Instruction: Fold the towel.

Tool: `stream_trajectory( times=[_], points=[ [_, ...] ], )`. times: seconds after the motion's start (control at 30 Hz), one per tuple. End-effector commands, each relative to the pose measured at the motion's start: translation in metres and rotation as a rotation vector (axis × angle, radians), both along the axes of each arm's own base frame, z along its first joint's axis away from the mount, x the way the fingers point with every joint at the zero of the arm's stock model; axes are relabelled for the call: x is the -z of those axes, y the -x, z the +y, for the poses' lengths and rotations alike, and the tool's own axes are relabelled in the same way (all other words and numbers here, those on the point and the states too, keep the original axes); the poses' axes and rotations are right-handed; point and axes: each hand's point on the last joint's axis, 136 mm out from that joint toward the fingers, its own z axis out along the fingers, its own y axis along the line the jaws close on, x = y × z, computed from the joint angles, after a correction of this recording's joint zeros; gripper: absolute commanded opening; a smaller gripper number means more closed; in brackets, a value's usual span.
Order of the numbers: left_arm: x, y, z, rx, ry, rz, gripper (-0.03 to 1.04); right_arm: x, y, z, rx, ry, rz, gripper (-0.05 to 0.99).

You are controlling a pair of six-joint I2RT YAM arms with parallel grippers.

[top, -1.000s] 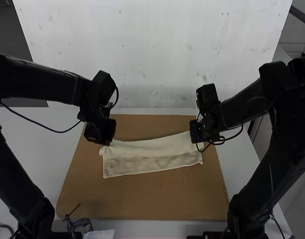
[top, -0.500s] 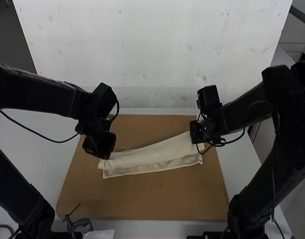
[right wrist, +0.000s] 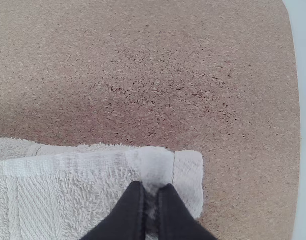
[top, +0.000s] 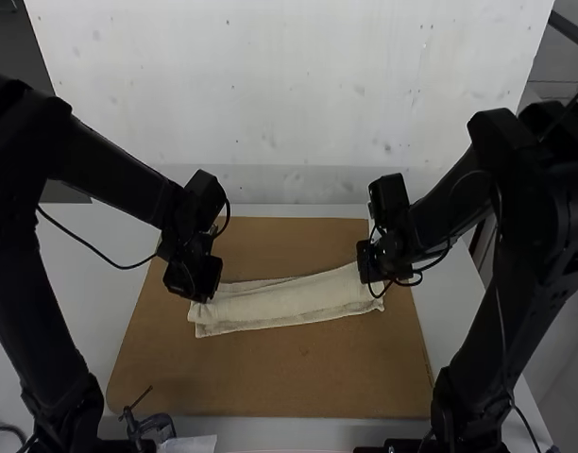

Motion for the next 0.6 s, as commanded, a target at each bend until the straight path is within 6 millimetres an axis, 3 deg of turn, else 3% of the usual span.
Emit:
stream_trajectory(
  times=[0.0, 0.17, 0.4, 0.47, 0.57],
  points=[
    [-0.001, -0.016, 0.002, -0.009, -0.019, -0.028, 0.02, -0.006, -0.016, 0.002, 0.014, 0.007, -0.032, 0.02],
    [0.008, -0.017, 0.000, -0.007, -0.027, -0.023, 0.02, 0.008, -0.015, 0.002, 0.014, 0.023, -0.005, 0.02],
    [0.006, -0.026, 0.001, -0.032, -0.033, -0.055, 0.03, 0.014, -0.009, 0.006, -0.002, 0.036, 0.013, 0.02],
    [0.003, -0.027, 0.001, -0.041, -0.025, -0.062, 0.13, 0.014, -0.009, 0.005, 0.001, 0.036, 0.014, 0.04],
    [-0.013, -0.031, 0.000, -0.054, 0.005, -0.100, 0.38, 0.011, -0.007, 0.001, 0.008, 0.028, 0.029, 0.31]
  ],
)
